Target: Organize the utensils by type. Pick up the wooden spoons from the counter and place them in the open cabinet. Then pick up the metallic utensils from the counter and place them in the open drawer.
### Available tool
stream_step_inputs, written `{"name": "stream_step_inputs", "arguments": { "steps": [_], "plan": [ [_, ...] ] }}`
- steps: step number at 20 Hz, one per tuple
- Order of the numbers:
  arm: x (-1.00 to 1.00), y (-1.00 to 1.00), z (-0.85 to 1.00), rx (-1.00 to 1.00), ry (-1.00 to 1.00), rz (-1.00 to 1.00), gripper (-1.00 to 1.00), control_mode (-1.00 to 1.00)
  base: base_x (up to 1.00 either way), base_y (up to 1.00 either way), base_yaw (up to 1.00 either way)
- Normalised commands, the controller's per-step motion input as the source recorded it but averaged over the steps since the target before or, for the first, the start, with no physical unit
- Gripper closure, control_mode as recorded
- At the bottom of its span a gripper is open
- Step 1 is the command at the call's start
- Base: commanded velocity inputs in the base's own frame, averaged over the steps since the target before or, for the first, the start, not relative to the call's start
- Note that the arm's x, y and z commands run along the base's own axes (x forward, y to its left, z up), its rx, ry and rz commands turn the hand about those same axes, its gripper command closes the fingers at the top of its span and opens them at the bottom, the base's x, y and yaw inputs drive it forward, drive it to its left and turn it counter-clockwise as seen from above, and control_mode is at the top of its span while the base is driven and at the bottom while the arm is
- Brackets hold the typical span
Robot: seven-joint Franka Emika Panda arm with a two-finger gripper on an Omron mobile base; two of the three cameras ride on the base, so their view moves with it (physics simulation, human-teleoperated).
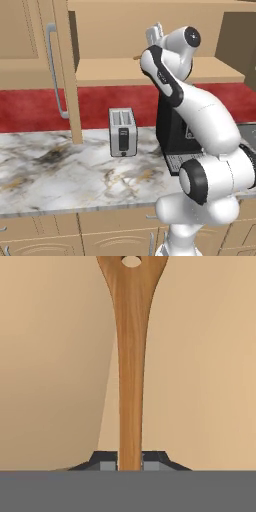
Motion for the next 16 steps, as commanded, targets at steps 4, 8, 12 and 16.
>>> {"name": "stream_step_inputs", "arguments": {
  "steps": [4,8,12,16],
  "plan": [
    [0.73,0.00,0.03,0.00,0.00,0.00,1.00,-1.00,0.00,0.00,0.00],
    [0.63,0.18,-0.08,0.00,0.02,0.00,1.00,-1.00,0.00,0.00,0.00],
    [0.54,0.23,-0.19,0.00,0.02,0.00,1.00,-1.00,0.00,0.00,0.00],
    [0.50,0.21,-0.22,0.00,0.03,0.00,1.00,-1.00,0.00,0.00,0.00]
  ]
}}
